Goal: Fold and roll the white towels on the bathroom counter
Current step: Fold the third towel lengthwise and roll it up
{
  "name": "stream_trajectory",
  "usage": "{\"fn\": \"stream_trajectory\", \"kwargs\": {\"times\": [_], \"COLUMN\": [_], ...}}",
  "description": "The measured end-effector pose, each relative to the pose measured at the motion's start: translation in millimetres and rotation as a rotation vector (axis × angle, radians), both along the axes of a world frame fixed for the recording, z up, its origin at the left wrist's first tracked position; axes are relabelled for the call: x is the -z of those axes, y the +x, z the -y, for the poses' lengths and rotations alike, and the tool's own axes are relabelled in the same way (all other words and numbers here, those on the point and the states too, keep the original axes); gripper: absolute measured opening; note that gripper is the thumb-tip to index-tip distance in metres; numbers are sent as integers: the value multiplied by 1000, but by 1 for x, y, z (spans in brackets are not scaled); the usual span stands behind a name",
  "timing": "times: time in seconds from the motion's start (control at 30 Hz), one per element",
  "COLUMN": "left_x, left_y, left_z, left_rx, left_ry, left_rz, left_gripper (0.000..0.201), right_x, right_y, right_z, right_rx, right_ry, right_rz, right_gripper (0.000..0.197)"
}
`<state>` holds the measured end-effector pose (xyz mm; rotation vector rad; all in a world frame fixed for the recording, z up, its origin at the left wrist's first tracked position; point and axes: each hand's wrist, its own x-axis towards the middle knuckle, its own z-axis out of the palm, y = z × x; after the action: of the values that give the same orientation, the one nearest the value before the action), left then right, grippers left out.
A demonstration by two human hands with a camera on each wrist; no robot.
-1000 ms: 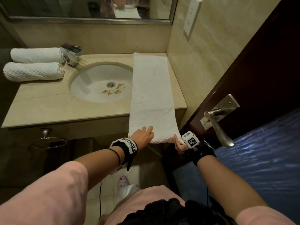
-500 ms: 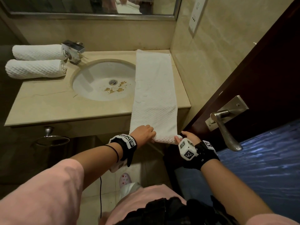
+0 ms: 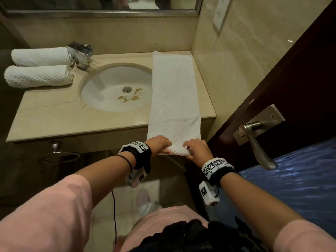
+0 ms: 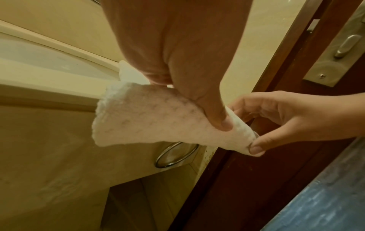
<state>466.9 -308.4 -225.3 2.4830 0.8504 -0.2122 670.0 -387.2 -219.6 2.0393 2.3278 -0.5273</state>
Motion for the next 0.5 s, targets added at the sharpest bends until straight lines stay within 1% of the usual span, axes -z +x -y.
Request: {"fn": "stream_trajectory", "kwargs": {"times": [0.03,0.07,0.17,0.23,0.3,0.33,0.5], "left_x": [-2,-3,-6,-6,-6,-5,5], "left_y": [1,1,3,4,8,11,21], "left_z": [0,1,4,11,24,31,61], "left_rx": [3,0,-22,-49,-75,-92,-217], "left_ry": [-4,-9,11,94,206,246,325], "left_rz": [-8,-22,-105,-162,-144,-130,-129], "left_gripper": [42,43,43,38,28,27,37], "right_x": [-2,-3,-9,-11,-13,-14,-24], "right_y": [1,1,3,4,6,7,8], "right_z": [-3,-5,-14,-21,-30,-34,-48], "right_rx": [-31,-38,5,47,77,81,135], "right_ry": [-16,-46,-182,-241,-284,-308,-446], "right_rz": [17,1,-74,-101,-94,-75,-64], "right_gripper": [35,31,31,32,31,30,28]}}
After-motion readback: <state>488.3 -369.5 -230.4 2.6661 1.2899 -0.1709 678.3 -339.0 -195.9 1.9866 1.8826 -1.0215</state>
